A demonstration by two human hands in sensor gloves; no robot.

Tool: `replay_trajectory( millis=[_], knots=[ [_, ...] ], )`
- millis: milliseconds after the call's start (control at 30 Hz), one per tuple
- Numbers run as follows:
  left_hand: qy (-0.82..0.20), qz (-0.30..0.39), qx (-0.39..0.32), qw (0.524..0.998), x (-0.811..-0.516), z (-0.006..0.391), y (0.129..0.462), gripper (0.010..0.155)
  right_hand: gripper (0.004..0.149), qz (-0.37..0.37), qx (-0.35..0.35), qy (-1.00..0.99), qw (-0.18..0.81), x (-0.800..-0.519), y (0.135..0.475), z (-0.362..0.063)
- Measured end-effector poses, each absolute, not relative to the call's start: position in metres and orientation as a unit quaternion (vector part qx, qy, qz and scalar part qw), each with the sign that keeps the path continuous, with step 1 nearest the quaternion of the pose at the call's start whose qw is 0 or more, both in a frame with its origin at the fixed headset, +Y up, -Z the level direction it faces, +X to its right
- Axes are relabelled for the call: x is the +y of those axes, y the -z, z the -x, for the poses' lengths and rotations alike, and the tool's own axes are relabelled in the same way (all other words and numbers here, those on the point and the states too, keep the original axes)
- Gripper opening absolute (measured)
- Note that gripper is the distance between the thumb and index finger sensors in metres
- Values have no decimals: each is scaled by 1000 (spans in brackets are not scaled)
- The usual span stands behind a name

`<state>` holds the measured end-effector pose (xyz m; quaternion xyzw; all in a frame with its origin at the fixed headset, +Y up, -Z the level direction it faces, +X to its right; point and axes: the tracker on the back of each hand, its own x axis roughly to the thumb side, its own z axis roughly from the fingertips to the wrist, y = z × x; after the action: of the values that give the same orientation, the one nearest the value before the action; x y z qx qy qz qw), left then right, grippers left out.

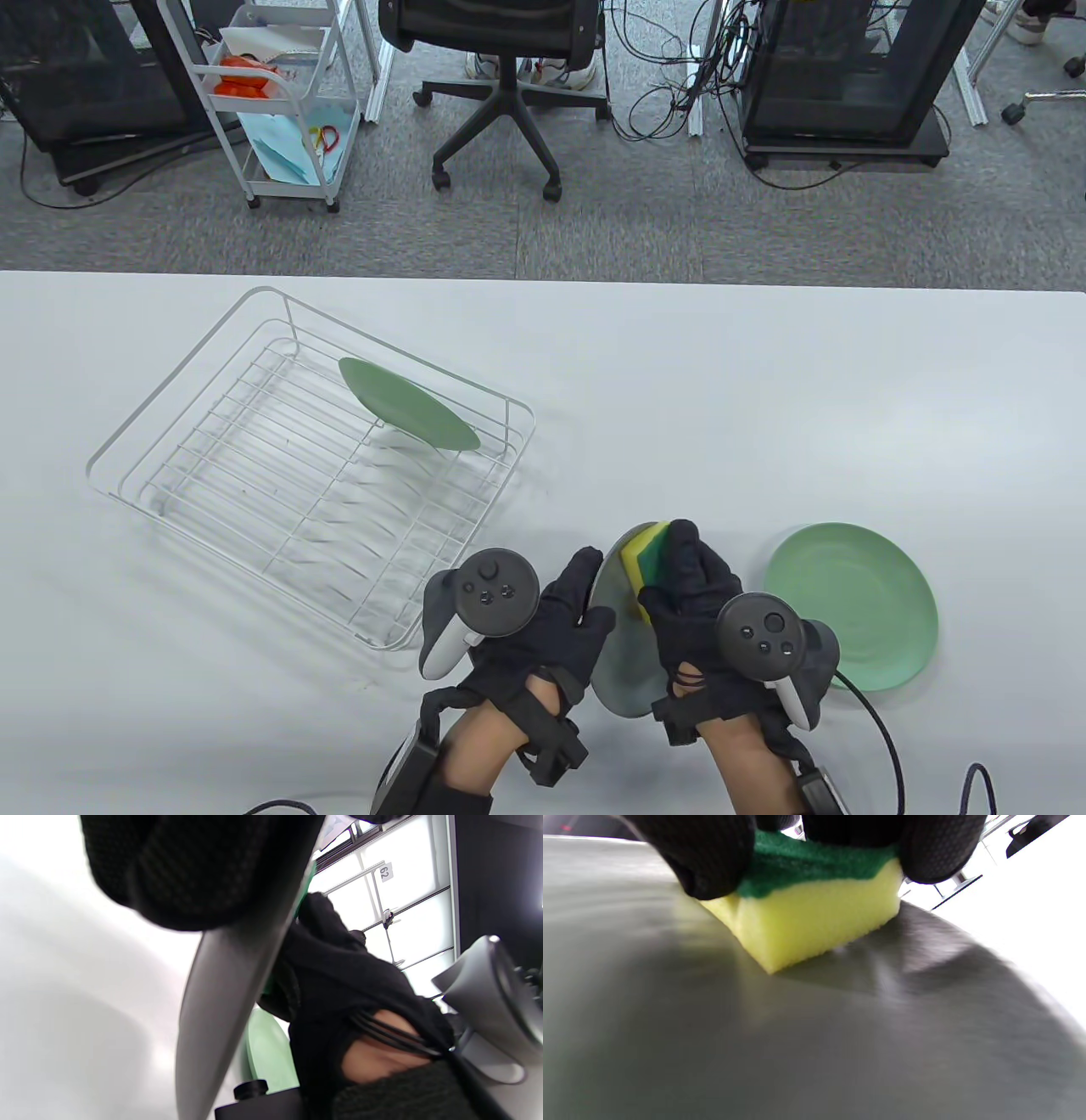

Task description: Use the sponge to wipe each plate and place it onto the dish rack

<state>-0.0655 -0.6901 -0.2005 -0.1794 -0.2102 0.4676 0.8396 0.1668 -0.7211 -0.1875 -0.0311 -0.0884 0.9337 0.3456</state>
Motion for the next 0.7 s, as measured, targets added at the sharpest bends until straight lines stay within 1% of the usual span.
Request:
replay_trajectory(
  millis=[133,333,500,567,700],
  knots=[
    [-492,159,-199,833,-686,74,202,71,69,51,-72,-949,304,-723,188,-169],
    [-492,112,-171,846,-680,91,203,71,66,24,-14,-958,286,-724,186,-152],
    [-497,85,-140,852,-679,103,204,70,66,-24,34,-950,309,-726,183,-139],
    [-495,78,-132,855,-679,107,205,70,65,-56,52,-947,313,-727,182,-132],
    [-497,80,-123,855,-681,109,207,70,65,-104,50,-937,328,-726,180,-124]
  ],
)
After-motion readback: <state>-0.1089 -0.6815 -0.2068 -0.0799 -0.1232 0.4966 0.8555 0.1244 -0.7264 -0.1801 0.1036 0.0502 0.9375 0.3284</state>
